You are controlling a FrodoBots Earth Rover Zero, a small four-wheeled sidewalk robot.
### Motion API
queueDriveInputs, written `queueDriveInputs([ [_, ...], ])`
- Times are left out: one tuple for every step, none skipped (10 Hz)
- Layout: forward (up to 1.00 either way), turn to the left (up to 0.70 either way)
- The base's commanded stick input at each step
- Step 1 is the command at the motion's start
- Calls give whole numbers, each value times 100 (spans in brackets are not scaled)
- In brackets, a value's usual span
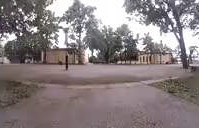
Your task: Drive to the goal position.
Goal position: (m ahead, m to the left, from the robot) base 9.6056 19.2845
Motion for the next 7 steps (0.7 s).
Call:
queueDriveInputs([
  [60, 0],
  [60, 10],
  [60, 15],
  [60, 15],
  [60, 15],
  [60, 15],
  [60, 15],
])
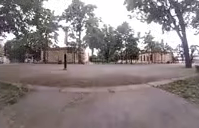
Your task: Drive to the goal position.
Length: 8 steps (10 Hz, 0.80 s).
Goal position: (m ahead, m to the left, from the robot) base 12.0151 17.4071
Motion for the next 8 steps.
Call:
queueDriveInputs([
  [60, 15],
  [60, 15],
  [60, 14],
  [60, 3],
  [60, 1],
  [60, 8],
  [60, 15],
  [60, 15],
])
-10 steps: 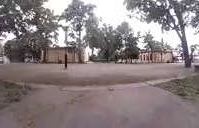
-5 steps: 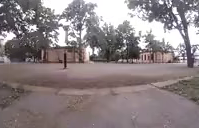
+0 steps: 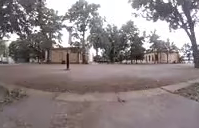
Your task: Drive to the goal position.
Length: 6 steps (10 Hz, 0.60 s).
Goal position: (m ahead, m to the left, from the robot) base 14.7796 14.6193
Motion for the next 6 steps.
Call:
queueDriveInputs([
  [60, 15],
  [60, 15],
  [60, 15],
  [60, 15],
  [60, 2],
  [60, 0],
])
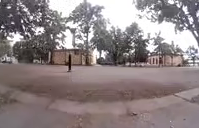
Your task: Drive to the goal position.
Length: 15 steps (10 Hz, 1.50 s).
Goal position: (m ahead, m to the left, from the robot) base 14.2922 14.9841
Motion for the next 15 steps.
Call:
queueDriveInputs([
  [60, 14],
  [60, 15],
  [60, 15],
  [60, 15],
  [60, 15],
  [60, 15],
  [60, 15],
  [60, 15],
  [60, 15],
  [60, 15],
  [60, 15],
  [60, 15],
  [60, 15],
  [60, 15],
  [60, 15],
])
